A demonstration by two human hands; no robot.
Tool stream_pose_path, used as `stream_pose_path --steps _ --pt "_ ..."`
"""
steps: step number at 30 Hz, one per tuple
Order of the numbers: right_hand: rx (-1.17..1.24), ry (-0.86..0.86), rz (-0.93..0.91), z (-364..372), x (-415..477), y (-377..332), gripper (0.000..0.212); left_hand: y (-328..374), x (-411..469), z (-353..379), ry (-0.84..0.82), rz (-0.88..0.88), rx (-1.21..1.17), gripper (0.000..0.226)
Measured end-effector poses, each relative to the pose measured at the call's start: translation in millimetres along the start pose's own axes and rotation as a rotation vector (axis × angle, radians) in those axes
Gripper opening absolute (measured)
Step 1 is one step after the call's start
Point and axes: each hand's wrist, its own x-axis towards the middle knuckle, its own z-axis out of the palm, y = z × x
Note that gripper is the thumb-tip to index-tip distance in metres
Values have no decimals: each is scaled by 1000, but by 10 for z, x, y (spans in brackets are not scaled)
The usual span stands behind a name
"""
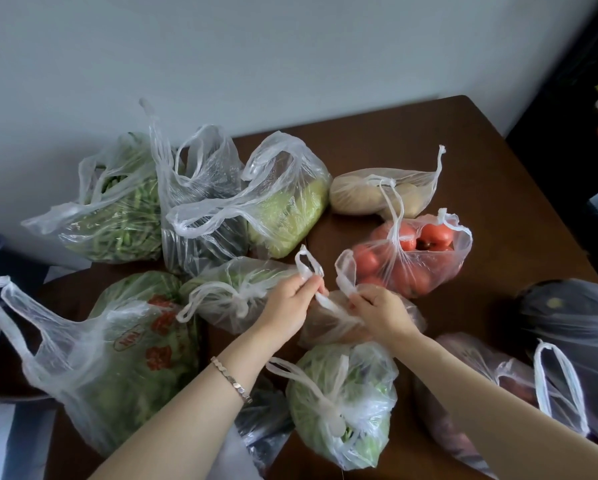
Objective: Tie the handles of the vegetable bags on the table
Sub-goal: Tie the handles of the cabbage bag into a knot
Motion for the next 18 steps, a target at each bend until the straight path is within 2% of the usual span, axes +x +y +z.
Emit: stream_pose_path --steps 3,5,7,10,12,13,15,18 --pt "-156 -68 -128 28 -32 -3 34 190 20 -67 -3 174 120 28" --pt "-234 -94 -206 58 -50 -49 33 292 49 -22 -98 166 21 30" --pt "-191 -123 -230 52 -64 -55 33 370 84 78 -168 164 -25 32" --pt "-109 -192 -208 2 -115 -38 41 437 145 200 -197 111 -159 33" --pt "-119 -169 -184 -12 -140 -22 50 424 158 269 -195 64 -217 34" --pt "-81 -157 -152 -12 -139 1 52 401 164 305 -180 59 -178 29" --pt "90 -171 -54 -7 -153 17 51 315 158 332 -172 105 54 20" --pt "326 -187 36 -22 -167 10 41 172 89 323 -281 145 364 33"
